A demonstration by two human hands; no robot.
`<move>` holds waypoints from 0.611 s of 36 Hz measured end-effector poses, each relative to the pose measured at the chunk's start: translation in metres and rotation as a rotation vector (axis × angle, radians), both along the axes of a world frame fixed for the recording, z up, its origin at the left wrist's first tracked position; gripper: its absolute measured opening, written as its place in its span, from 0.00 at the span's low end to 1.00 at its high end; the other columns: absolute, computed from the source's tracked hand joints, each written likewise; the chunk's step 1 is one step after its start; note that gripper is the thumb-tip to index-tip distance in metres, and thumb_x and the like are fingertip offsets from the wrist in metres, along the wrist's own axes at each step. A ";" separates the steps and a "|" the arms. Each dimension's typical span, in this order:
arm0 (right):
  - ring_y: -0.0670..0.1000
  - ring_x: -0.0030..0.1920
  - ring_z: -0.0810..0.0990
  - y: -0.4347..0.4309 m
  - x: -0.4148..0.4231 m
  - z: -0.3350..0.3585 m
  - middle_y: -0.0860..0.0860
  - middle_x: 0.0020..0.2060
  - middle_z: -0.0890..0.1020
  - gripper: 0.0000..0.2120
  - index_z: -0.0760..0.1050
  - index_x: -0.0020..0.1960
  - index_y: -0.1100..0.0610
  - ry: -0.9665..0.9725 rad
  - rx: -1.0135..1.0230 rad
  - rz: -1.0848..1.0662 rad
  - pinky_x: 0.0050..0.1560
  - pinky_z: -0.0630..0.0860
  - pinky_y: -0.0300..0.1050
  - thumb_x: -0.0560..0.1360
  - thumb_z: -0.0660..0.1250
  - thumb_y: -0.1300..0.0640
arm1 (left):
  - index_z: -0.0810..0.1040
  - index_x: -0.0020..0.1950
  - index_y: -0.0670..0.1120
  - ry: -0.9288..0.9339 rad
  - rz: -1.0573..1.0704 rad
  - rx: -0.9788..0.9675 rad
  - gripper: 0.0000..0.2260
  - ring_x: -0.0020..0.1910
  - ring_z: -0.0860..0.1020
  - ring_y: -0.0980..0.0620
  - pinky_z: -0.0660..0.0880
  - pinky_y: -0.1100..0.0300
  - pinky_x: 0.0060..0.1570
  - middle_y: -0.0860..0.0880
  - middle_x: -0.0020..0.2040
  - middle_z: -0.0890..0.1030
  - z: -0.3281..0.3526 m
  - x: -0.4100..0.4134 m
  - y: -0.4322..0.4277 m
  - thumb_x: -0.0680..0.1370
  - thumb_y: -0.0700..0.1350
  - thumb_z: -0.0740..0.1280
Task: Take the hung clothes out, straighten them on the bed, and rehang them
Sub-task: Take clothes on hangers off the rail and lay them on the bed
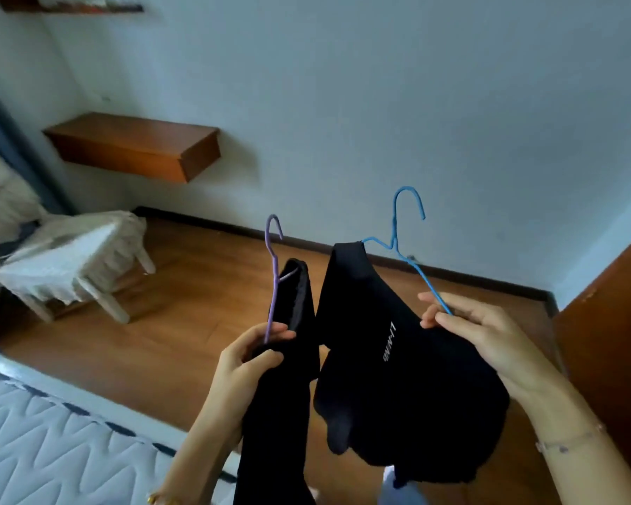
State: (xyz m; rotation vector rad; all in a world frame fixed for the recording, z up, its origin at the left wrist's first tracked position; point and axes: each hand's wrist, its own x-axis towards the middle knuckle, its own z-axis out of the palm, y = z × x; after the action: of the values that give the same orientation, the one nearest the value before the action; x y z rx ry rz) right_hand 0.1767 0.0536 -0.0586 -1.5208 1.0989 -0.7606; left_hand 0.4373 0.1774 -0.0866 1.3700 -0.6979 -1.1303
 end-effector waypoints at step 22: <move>0.44 0.48 0.84 -0.295 0.172 -0.003 0.51 0.38 0.86 0.12 0.81 0.51 0.51 0.118 -0.069 0.749 0.56 0.73 0.36 0.79 0.63 0.64 | 0.82 0.48 0.42 -0.077 0.851 0.059 0.06 0.39 0.82 0.57 0.77 0.73 0.37 0.49 0.41 0.86 0.010 0.052 -0.117 0.74 0.37 0.66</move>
State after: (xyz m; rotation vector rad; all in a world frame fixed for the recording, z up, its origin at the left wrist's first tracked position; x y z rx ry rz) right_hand 0.3486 -0.2417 -0.0612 -1.8756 0.5047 -0.1906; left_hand 0.4888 0.0602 -0.0768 1.5392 -0.0838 -0.4187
